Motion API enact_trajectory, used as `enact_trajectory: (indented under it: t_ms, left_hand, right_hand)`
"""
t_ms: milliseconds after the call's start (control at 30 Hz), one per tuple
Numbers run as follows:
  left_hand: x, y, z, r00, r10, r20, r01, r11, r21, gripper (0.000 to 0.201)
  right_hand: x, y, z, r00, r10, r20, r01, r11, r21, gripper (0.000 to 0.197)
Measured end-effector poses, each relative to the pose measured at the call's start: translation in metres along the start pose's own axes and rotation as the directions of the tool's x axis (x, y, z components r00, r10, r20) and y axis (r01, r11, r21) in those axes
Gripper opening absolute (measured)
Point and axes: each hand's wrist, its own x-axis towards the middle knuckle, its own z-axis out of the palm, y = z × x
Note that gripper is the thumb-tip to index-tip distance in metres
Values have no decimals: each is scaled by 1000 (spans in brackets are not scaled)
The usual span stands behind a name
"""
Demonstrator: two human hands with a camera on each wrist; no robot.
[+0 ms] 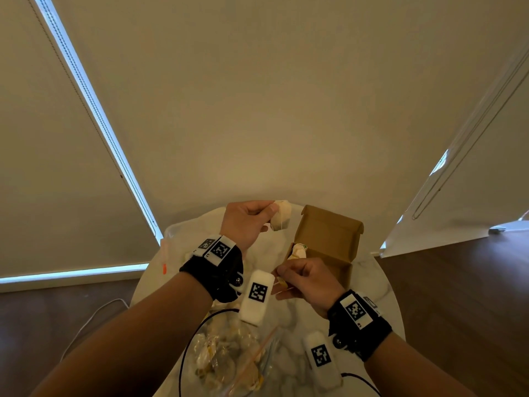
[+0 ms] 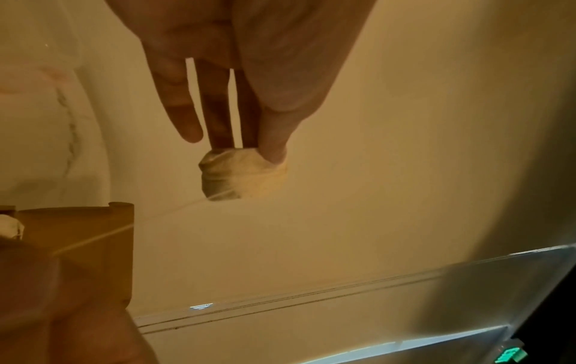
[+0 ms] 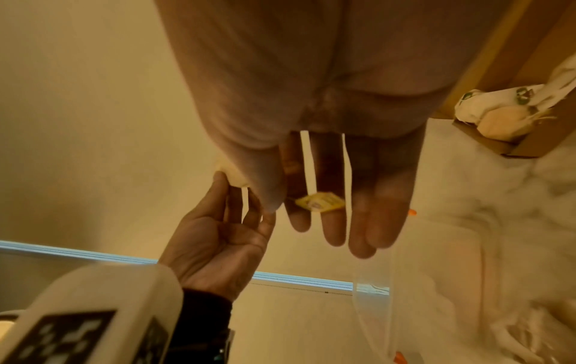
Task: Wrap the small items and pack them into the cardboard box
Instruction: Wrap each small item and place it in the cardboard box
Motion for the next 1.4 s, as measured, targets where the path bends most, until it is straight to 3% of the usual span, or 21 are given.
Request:
enact_trajectory:
  t_ms: [167, 300, 467, 633, 700, 900, 1100, 1267, 1400]
  left_hand:
    - [-3, 2, -1, 997, -58, 48, 61, 996, -64, 7]
    - [-8, 5, -1, 991, -108, 82, 116, 989, -97, 7]
    - [-16, 8, -5, 977, -163, 137, 174, 982, -73, 9]
    - [-25, 4, -10, 971, -195, 136, 202, 979, -36, 12]
    - [-30, 1, -10, 969, -209, 134, 214, 977, -23, 12]
    - [-50, -16, -6, 959, -236, 157, 236, 972, 17, 8]
    - [-58, -28, -1, 969, -225, 99, 220, 974, 62, 11]
    - [-57, -25, 1, 976, -203, 83, 199, 978, 56, 12]
    - [-56, -24, 0, 980, -184, 76, 181, 983, 40, 13]
  right_hand:
    - [-1, 7, -3, 996, -54, 64, 60, 994, -89, 18]
    - [1, 11, -7, 997, -67, 45, 72, 990, -120, 17]
    - [6, 10, -15, 992, -73, -101, 63, 993, -101, 10]
    - [10, -3, -26, 946, -188, -266, 84, 930, -359, 22]
    - [11, -10, -27, 932, -221, -287, 114, 931, -347, 21]
    - [19, -35, -25, 925, -288, -248, 159, 885, -437, 14]
    - [24, -54, -18, 928, -327, -182, 236, 889, -393, 13]
    - [16, -55, -10, 879, -448, -165, 305, 792, -528, 12]
    - [2, -52, -9, 864, -477, -160, 342, 790, -509, 5]
